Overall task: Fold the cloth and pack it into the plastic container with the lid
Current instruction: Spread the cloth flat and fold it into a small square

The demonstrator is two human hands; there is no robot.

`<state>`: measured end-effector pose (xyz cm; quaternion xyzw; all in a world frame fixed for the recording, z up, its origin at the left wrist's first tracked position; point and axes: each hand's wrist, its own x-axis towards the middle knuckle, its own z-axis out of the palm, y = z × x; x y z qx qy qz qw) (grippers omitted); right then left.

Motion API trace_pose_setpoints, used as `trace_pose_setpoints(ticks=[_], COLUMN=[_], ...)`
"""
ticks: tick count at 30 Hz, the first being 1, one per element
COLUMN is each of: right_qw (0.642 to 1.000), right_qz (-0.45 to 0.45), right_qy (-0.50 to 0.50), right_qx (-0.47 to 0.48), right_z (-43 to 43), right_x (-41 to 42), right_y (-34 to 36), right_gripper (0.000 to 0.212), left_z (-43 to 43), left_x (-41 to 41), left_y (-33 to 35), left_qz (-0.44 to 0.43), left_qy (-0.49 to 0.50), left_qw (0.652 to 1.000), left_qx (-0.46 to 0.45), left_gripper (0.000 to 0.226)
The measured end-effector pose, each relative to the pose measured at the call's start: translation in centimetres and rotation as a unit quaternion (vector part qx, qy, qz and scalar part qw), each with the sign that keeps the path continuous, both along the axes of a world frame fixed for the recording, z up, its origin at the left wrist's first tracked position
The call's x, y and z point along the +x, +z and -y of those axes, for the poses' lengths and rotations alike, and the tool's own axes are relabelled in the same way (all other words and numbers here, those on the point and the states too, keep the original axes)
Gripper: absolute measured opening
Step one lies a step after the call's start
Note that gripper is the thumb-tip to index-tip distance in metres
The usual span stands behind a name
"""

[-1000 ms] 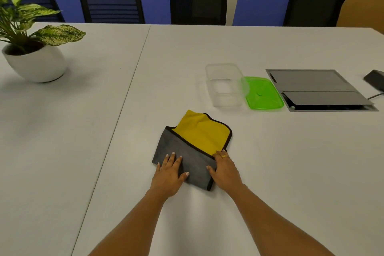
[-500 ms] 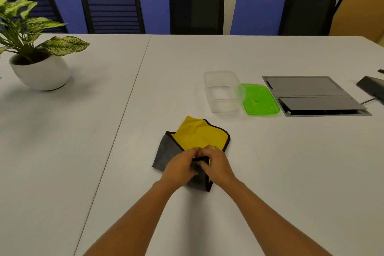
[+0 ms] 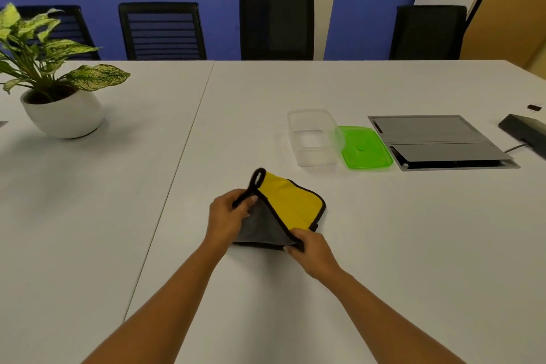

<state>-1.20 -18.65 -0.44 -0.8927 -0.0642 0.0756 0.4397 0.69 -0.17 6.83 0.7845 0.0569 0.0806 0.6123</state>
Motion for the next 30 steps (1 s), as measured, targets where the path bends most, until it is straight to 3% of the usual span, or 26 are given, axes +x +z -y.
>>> trace_pose_setpoints(ticks=[7, 12, 15, 21, 30], right_qw=[0.985, 0.968, 0.960, 0.944, 0.916], right_qz=[0.127, 0.187, 0.200, 0.246, 0.316], right_qy=[-0.053, -0.027, -0.041, -0.184, -0.248], right_qx=[-0.105, -0.167, -0.192, -0.117, -0.014], right_z=[3.0, 5.4, 7.1, 8.1, 6.2], right_x=[2.5, 4.4, 4.9, 5.2, 5.6], right_y=[2.7, 5.9, 6.7, 8.7, 14.4], right_gripper=[0.017, 0.020, 0.018, 0.017, 0.020], left_z=[-3.0, -5.3, -6.4, -8.2, -8.2], left_x=[1.3, 2.2, 2.4, 2.0, 1.7], left_y=[3.1, 4.2, 4.4, 4.4, 6.9], left_qz=[0.037, 0.040, 0.042, 0.059, 0.083], left_qy=[0.125, 0.202, 0.238, 0.264, 0.289], left_qw=[0.988, 0.969, 0.959, 0.959, 0.949], left_qx=[-0.088, -0.134, -0.147, -0.081, -0.093], left_gripper=[0.020, 0.005, 0.008, 0.026, 0.027])
